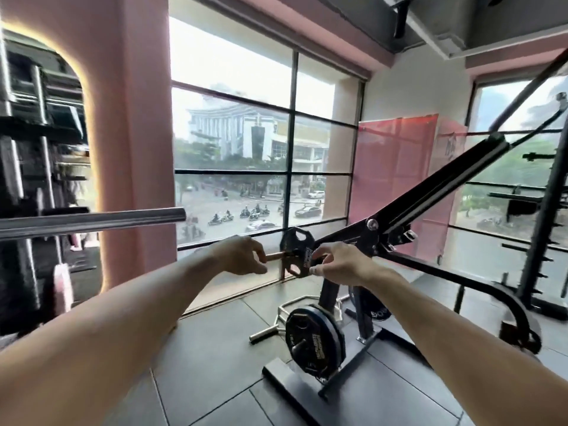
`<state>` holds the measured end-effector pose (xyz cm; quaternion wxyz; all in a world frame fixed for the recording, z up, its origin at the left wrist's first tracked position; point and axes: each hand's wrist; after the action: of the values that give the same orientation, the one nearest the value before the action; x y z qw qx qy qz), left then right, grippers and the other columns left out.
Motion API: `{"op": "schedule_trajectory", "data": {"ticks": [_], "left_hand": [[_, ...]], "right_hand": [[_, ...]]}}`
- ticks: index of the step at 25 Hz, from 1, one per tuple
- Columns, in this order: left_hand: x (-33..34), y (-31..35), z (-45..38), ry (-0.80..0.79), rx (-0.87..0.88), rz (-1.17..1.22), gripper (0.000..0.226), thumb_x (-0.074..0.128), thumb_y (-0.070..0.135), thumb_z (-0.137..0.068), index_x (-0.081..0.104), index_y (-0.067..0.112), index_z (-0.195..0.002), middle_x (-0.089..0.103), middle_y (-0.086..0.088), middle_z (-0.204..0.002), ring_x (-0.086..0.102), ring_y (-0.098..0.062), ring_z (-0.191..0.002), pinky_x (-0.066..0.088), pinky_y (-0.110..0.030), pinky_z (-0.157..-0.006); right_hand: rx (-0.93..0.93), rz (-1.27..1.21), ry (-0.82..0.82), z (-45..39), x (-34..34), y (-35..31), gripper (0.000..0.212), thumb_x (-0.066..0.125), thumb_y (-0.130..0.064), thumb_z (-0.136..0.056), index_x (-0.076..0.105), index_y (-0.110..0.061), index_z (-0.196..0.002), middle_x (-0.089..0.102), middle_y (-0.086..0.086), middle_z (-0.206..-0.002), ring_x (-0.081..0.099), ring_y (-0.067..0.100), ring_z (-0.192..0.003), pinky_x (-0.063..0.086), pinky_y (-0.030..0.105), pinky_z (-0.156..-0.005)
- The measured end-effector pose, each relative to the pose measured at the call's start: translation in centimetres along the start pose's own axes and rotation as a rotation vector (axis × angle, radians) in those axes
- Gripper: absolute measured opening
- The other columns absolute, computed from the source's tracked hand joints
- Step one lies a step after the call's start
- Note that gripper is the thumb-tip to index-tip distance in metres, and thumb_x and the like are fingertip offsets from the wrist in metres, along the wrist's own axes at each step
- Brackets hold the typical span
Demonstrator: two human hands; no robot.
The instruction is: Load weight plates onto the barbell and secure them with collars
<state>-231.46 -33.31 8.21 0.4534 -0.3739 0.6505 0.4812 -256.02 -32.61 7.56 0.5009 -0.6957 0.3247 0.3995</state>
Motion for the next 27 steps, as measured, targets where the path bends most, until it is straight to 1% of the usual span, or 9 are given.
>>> {"op": "schedule_trajectory", "data": {"ticks": [3,7,10,12,16,19,22,25,27], "left_hand": [[0.4,-2.4,-4.0,-0.008,-0.095,-0.005,0.028,0.072,0.035,-0.09,0.072,0.026,-0.117,0.073,-0.001,-0.111,0.067,-0.018,-0.1,0.051,-0.025,-0.084],[0.7,-6.6,-11.2,0.011,-0.195,0.014,0.03,0.073,0.038,-0.089,0.072,0.027,-0.117,0.07,0.002,-0.115,0.065,-0.017,-0.103,0.051,-0.025,-0.09],[0.1,-8.9,-17.9,0.051,-0.209,0.026,0.029,0.073,0.038,-0.089,0.072,0.027,-0.116,0.067,0.002,-0.117,0.064,-0.019,-0.107,0.051,-0.027,-0.095],[-0.9,-9.9,-22.6,0.074,-0.199,0.057,0.028,0.073,0.035,-0.09,0.073,0.024,-0.115,0.07,0.0,-0.117,0.066,-0.021,-0.105,0.053,-0.028,-0.092],[-1.3,-12.4,-32.2,0.12,-0.194,0.068,0.029,0.073,0.035,-0.089,0.072,0.025,-0.115,0.072,0.001,-0.113,0.068,-0.02,-0.102,0.055,-0.028,-0.09],[0.0,-14.7,-38.1,0.074,-0.232,0.056,0.029,0.074,0.036,-0.089,0.072,0.026,-0.116,0.072,0.0,-0.116,0.068,-0.022,-0.105,0.056,-0.033,-0.093],[0.8,-18.1,-43.8,0.094,-0.282,-0.008,0.03,0.073,0.038,-0.088,0.072,0.026,-0.116,0.068,0.002,-0.118,0.065,-0.02,-0.106,0.054,-0.032,-0.096],[0.7,-22.1,-49.0,0.112,-0.368,-0.053,0.03,0.072,0.036,-0.088,0.073,0.025,-0.116,0.069,0.003,-0.112,0.063,-0.015,-0.097,0.053,-0.025,-0.086],[0.0,-24.7,-51.6,0.124,-0.449,-0.07,0.029,0.071,0.036,-0.089,0.073,0.024,-0.116,0.07,0.006,-0.109,0.063,-0.014,-0.098,0.051,-0.023,-0.082]], "right_hand": [[-0.063,-0.058,-0.07,-6.4,2.3,1.8,0.031,0.075,-0.036,-0.084,0.069,-0.031,-0.114,0.069,-0.005,-0.102,0.063,0.008,-0.086,0.038,0.009,-0.06],[-0.147,-0.117,-0.107,-15.8,4.7,3.4,0.029,0.076,-0.032,-0.083,0.07,-0.029,-0.112,0.068,-0.008,-0.094,0.055,-0.009,-0.067,0.035,0.003,-0.051],[-0.177,-0.095,-0.125,-22.9,5.3,4.1,0.03,0.077,-0.036,-0.083,0.069,-0.031,-0.111,0.074,-0.002,-0.095,0.061,0.001,-0.066,0.041,0.011,-0.053],[-0.189,-0.1,-0.125,-27.8,4.7,4.4,0.03,0.077,-0.036,-0.083,0.068,-0.031,-0.111,0.075,0.002,-0.098,0.064,0.004,-0.068,0.044,0.009,-0.053],[-0.228,-0.121,-0.054,-39.1,3.8,5.5,0.029,0.076,-0.035,-0.085,0.069,-0.029,-0.112,0.074,0.005,-0.108,0.067,0.019,-0.093,0.048,0.023,-0.072],[-0.248,-0.103,-0.116,-46.3,5.9,6.6,0.032,0.076,-0.036,-0.084,0.07,-0.028,-0.115,0.072,0.002,-0.113,0.067,0.02,-0.105,0.051,0.025,-0.087],[-0.3,-0.132,-0.154,-54.5,8.9,7.3,0.03,0.077,-0.034,-0.084,0.07,-0.029,-0.112,0.074,0.003,-0.108,0.069,0.02,-0.1,0.051,0.026,-0.083],[-0.383,-0.152,-0.203,-63.2,11.3,7.4,0.025,0.077,-0.033,-0.083,0.07,-0.031,-0.107,0.077,0.005,-0.096,0.071,0.021,-0.091,0.053,0.026,-0.076],[-0.435,-0.154,-0.24,-68.6,12.4,7.1,0.024,0.077,-0.032,-0.082,0.069,-0.031,-0.105,0.077,0.004,-0.094,0.071,0.021,-0.089,0.052,0.025,-0.074]]}}
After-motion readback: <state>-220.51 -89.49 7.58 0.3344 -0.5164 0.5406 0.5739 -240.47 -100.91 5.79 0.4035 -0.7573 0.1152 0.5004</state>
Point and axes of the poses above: each hand's wrist, its own z-axis away from the middle knuckle, its own x-axis out of the palm, y = z × x
